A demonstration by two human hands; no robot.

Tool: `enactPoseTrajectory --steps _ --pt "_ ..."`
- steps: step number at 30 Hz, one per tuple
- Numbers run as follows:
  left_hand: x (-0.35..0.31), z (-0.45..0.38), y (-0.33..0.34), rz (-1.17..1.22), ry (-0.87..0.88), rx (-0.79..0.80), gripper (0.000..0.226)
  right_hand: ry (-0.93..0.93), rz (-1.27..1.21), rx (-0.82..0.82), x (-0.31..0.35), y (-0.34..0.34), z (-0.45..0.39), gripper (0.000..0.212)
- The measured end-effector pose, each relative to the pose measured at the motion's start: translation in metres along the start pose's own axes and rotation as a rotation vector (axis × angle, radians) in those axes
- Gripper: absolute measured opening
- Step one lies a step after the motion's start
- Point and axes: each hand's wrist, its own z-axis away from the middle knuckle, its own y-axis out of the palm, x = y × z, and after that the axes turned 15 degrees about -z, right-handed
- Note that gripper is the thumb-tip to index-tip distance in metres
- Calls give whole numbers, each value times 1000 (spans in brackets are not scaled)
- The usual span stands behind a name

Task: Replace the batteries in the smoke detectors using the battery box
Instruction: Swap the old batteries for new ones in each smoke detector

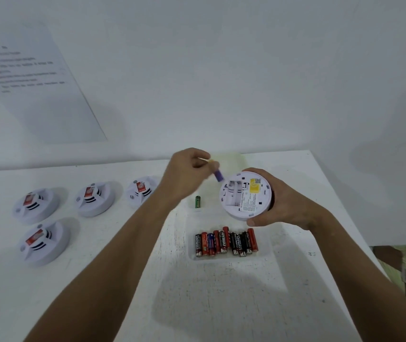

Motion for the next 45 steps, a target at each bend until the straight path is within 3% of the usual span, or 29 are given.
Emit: enactPoseTrajectory --steps 3,10,18,33,38,42,45 --pt "25 -14 -7 -129 -87 -67 24 3 -15 -55 -2 -6 7 95" --pt "46 -23 14 -520 -201 83 16 35 -29 -80 -8 -5 5 91" --pt "52 -34 24 -593 -193 332 32 69 -25 -64 -12 -7 1 89" --pt "63 -6 32 -433 -86 22 28 53 -59 -75 -12 -5 6 89" --pt "55 14 24 -468 13 -106 33 12 -68 -98 -6 -3 22 89" --pt "46 53 27 -489 109 -209 21 -38 -71 -119 -1 -3 41 91" --pt "38 76 41 -581 137 -85 24 -60 -82 -127 0 -1 53 90"
